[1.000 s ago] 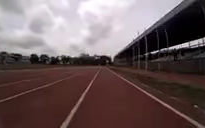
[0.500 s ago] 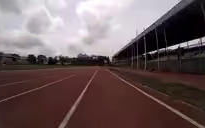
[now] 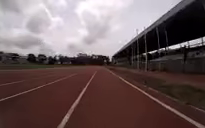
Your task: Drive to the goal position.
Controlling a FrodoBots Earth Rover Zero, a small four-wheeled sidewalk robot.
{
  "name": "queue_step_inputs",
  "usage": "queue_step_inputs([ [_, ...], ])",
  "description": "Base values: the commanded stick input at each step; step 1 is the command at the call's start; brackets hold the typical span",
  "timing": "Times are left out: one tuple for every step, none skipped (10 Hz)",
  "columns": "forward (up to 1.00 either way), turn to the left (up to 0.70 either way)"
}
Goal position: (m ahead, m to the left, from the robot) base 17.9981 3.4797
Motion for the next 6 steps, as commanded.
queue_step_inputs([
  [0.7, -0.06],
  [0.7, -0.06],
  [0.7, -0.06],
  [0.7, -0.07],
  [0.7, -0.08],
  [0.7, -0.08],
])
